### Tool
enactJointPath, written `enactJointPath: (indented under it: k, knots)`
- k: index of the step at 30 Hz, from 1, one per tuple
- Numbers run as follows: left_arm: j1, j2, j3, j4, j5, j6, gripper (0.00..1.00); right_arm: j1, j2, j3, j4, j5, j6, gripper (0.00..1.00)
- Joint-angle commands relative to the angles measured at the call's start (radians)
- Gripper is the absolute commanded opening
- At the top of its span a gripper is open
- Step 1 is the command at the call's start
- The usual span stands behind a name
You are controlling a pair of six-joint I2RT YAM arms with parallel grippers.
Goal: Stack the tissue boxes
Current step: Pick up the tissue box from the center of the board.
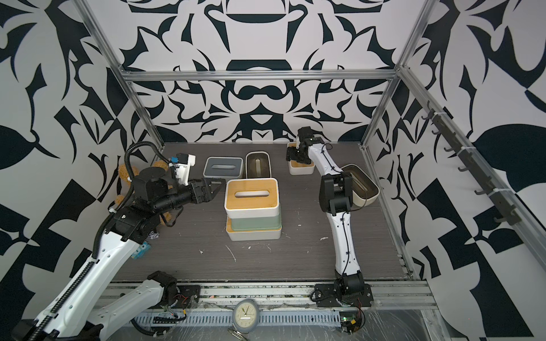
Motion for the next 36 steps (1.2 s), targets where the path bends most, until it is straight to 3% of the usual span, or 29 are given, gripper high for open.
enactJointPath:
  k: [1, 4, 13, 23, 27, 36]
  knots:
    - [0.004, -0.017, 0.003, -0.003, 0.000, -0.006, 0.99, 0.021, -0.029, -0.002, -0.046, 0.068, -0.020, 0.78]
    - [0.003, -0.017, -0.003, -0.005, -0.006, -0.003, 0.99, 0.044, -0.044, -0.052, -0.054, 0.167, -0.039, 0.74]
    - [0.003, -0.002, -0.009, 0.001, 0.001, -0.004, 0.99, 0.079, -0.195, -0.261, -0.006, 0.220, -0.071, 0.59]
    - [0.003, -0.005, 0.011, -0.025, -0.028, 0.018, 0.99, 0.092, -0.322, -0.444, 0.070, 0.209, -0.081, 0.42]
    - [0.004, -0.001, 0.023, -0.030, -0.036, 0.026, 1.00, 0.092, -0.381, -0.499, 0.082, 0.183, -0.093, 0.40]
    - [0.004, 0.044, 0.058, -0.004, -0.010, 0.012, 0.99, 0.091, -0.608, -0.646, 0.172, 0.172, -0.104, 0.28]
